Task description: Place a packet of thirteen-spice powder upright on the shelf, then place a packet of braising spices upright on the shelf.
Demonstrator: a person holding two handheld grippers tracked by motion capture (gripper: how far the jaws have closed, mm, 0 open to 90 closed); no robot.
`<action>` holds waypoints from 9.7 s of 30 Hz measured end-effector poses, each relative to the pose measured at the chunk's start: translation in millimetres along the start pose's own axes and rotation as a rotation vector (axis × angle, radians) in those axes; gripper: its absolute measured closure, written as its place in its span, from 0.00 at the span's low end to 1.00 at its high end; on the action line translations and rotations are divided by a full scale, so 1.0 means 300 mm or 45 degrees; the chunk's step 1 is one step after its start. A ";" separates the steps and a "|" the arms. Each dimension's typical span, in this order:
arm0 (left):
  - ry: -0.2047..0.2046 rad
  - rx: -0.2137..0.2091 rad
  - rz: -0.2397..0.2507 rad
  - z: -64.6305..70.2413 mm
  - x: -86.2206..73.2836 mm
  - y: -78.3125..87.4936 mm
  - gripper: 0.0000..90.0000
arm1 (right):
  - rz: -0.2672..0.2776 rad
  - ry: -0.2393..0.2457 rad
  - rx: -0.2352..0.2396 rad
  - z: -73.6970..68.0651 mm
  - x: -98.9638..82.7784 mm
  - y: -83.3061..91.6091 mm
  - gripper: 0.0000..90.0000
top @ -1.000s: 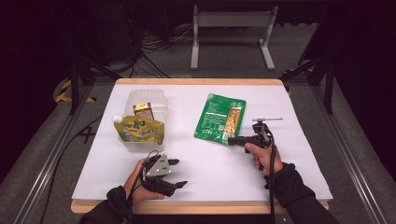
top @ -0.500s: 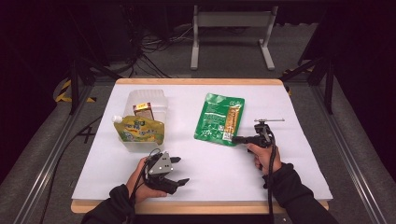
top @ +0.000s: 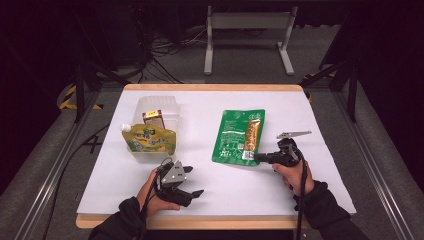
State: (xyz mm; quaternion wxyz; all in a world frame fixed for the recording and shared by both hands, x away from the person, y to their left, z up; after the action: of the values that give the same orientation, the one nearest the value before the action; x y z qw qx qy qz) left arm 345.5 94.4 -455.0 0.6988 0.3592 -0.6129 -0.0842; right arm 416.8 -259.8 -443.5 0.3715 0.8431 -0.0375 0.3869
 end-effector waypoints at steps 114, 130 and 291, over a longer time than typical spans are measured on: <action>-0.279 0.320 -0.032 0.054 0.163 -0.229 0.99 | 0.210 0.191 0.271 -0.211 0.004 0.070 0.98; -0.443 0.319 -0.148 0.108 0.131 -0.211 1.00 | 0.199 -0.103 0.145 -0.065 0.007 0.118 0.29; 0.156 0.271 0.161 -0.047 -0.217 0.300 0.14 | 0.507 0.668 0.019 -0.321 0.596 -0.257 1.00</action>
State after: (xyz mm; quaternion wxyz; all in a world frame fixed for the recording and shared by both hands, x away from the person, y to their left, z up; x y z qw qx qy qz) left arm 314.0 201.8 -452.2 0.6967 0.3963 -0.5960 0.0477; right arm 508.4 -101.1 -327.2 0.2793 0.6936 -0.1019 0.6561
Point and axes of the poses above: each handheld gripper's, and its own axes: y roughly backward along the jaws, x roughly out of its top, z roughly to its right, the point moved 2 cm from there along -y, roughly forward along the jaws
